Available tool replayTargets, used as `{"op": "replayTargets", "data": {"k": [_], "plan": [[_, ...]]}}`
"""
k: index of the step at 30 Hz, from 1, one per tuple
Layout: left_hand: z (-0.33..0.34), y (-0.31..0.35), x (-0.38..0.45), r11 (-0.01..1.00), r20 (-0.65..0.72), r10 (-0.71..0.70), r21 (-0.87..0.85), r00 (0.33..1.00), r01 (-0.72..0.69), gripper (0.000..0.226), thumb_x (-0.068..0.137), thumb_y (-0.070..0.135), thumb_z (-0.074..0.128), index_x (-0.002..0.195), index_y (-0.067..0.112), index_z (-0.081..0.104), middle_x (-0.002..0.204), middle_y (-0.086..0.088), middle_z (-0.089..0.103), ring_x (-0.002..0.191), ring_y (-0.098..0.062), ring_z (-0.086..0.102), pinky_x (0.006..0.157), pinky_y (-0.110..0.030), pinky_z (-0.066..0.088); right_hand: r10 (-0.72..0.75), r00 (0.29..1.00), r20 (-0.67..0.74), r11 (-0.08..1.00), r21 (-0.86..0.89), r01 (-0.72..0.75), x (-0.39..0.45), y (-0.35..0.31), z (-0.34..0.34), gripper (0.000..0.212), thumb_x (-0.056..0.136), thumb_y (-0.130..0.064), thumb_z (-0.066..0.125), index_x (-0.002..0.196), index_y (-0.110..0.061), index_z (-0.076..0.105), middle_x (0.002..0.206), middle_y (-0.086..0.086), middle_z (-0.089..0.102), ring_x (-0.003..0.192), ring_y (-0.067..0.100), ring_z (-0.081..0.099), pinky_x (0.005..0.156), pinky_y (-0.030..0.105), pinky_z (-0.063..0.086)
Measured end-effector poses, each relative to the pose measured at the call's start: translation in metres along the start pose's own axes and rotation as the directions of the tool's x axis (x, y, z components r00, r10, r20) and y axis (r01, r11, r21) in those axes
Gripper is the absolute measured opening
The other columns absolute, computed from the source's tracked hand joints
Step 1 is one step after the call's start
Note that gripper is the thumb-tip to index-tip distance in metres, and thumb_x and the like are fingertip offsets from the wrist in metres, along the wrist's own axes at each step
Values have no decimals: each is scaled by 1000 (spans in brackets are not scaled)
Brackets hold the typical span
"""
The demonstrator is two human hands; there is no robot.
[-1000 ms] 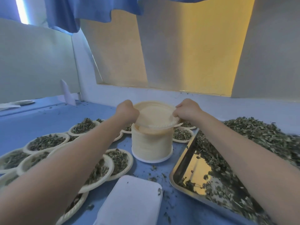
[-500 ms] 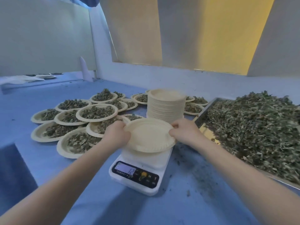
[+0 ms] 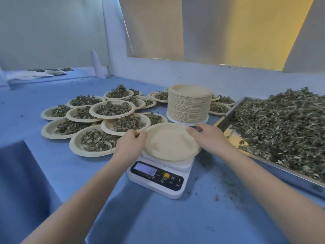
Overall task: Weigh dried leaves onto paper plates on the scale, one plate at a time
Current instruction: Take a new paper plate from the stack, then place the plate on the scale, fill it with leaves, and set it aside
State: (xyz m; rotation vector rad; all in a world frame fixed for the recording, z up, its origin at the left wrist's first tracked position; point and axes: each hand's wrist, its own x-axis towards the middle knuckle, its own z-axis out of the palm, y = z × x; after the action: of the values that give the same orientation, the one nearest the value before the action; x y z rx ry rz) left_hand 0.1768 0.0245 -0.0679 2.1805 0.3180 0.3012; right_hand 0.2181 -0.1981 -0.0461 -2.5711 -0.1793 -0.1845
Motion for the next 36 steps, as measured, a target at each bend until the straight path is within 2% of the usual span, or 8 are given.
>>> {"op": "replayTargets", "data": {"k": [4, 10, 17, 20, 22, 25, 29, 36], "plan": [[5, -18, -3, 934, -92, -86, -355, 992, 48, 38, 93, 43, 44, 86, 11, 64, 80, -3, 67, 67, -14, 61, 77, -37, 50, -3, 998, -67, 981, 191, 16, -4, 6, 2, 53, 93, -60, 35, 120, -23, 61, 121, -3, 62, 102, 15, 52, 79, 31, 36], [5, -29, -11, 875, -114, -101, -484, 988, 34, 45, 95, 43, 44, 78, 11, 71, 68, 2, 71, 64, -11, 65, 68, -29, 48, -36, 994, -105, 977, 204, 57, -10, 12, 8, 48, 90, -67, 32, 116, -39, 62, 119, -14, 61, 114, 12, 51, 88, 31, 37], [2, -33, -18, 895, -100, -43, -445, 994, -6, 42, 95, 41, 46, 81, 9, 71, 76, 1, 71, 74, -13, 65, 72, -27, 49, -28, 998, -65, 973, 229, 42, -12, 13, 6, 50, 88, -68, 33, 116, -38, 62, 113, -16, 59, 106, 8, 49, 84, 31, 36], [4, -28, -25, 959, -249, 130, -215, 960, -186, 21, 90, 32, 55, 79, 17, 64, 81, 9, 64, 74, 2, 56, 70, -22, 44, -34, 997, -68, 980, 195, 46, -13, 11, 6, 47, 90, -66, 34, 116, -38, 61, 104, -16, 56, 108, 10, 49, 84, 31, 35], [5, -22, -29, 949, -352, 260, -77, 899, -305, 2, 87, 24, 60, 88, 23, 59, 88, 7, 61, 86, -5, 55, 78, -28, 46, -26, 998, -58, 980, 198, 37, -13, 9, 4, 49, 89, -67, 35, 119, -37, 59, 103, -17, 54, 117, 13, 48, 87, 32, 35], [8, -18, -30, 954, -308, 185, -173, 933, -246, 16, 86, 25, 61, 101, 19, 58, 95, 6, 61, 85, -8, 56, 75, -24, 46, -6, 997, 78, 978, 210, -10, -16, 6, -3, 82, 71, -81, 45, 139, -33, 41, 132, -8, 49, 133, 20, 36, 104, 41, 34], [8, -23, -31, 948, -201, 78, -288, 977, -135, 21, 88, 32, 60, 104, 19, 59, 97, 10, 62, 84, -1, 58, 66, -15, 39, -73, 944, 323, 997, -8, 80, -25, -1, -15, 139, 37, -92, 61, 150, -35, 2, 159, -7, 5, 146, 21, 4, 116, 52, 13], [5, -24, -34, 932, -161, 39, -351, 986, -94, 17, 90, 37, 53, 99, 24, 58, 96, 12, 62, 90, -9, 60, 65, -20, 40, -107, 901, 420, 933, -271, 237, -35, -9, -9, 143, 41, -79, 73, 147, -40, -16, 156, -3, -23, 144, 20, -21, 117, 51, -4]]}}
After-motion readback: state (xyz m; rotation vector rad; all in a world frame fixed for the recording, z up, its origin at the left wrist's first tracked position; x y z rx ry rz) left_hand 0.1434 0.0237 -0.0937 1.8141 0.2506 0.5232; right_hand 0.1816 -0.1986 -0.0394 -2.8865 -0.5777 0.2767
